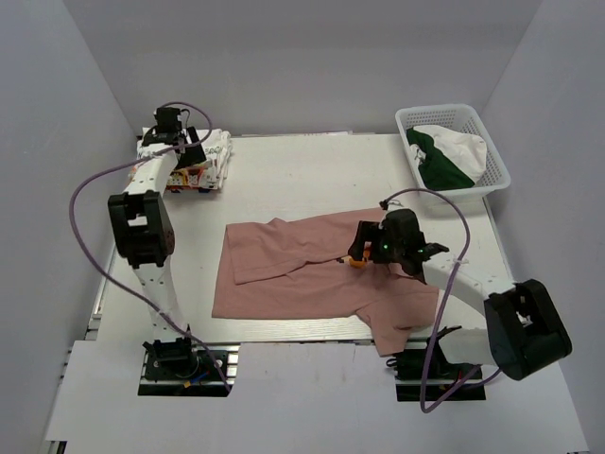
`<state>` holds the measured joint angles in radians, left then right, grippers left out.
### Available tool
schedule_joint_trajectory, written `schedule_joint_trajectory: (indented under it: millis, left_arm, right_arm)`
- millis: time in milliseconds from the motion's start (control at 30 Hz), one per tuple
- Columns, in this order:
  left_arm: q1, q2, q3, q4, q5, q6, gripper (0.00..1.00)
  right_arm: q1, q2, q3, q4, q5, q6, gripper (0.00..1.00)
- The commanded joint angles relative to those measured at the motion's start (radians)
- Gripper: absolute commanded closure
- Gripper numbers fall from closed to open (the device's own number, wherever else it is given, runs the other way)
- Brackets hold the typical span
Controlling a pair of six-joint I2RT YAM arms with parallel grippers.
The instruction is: Fold and stack the t-shirts
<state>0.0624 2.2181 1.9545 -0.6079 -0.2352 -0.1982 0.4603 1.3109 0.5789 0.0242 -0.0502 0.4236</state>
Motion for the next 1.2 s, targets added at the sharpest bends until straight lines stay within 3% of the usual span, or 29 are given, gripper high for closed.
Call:
schedule_joint_trajectory:
  millis: [0, 133, 333, 500, 667, 833, 1033, 1167]
  left_arm:
    - [-0.030, -0.292, -0.174, -0.076, 0.189, -0.197, 0.00]
    - [-0.096, -0.569, -0.669, 0.056, 0.286, -0.349, 0.00]
    - [-0.255, -0.849, -1.009, -0.029, 0.246, -0.489, 0.00]
    - [-0.348, -1.035, -1.185, -0.151, 0.218, -0.570, 0.00]
    - [-0.398, -1.120, -1.299, -0.087, 0.280, -0.612, 0.07]
    - [-0.438, -1.048, -1.312, -0.017, 0.304, -0.621, 0.23]
    - [-0.478, -0.989, -1.293, 0.027, 0.232, -0.630, 0.38]
    - [-0.487, -0.957, -1.274, 0.005, 0.150, -0.639, 0.39]
  right_arm:
    - [-0.003, -0.070, 0.019, -0.006, 0.044, 0.036, 0.10]
    - [-0.006, -0.119, 0.032, -0.065, 0.150, 0.095, 0.10]
    - [-0.009, -0.179, -0.004, -0.070, 0.233, 0.130, 0.10]
    - [-0.015, -0.216, -0.019, -0.079, 0.260, 0.133, 0.10]
    - [-0.020, -0.233, -0.027, -0.086, 0.266, 0.136, 0.10]
    - [-0.020, -0.234, -0.031, -0.095, 0.266, 0.138, 0.10]
    - [-0.022, -0.257, -0.034, -0.106, 0.259, 0.144, 0.10]
    - [-0.025, -0.262, -0.040, -0.107, 0.262, 0.145, 0.10]
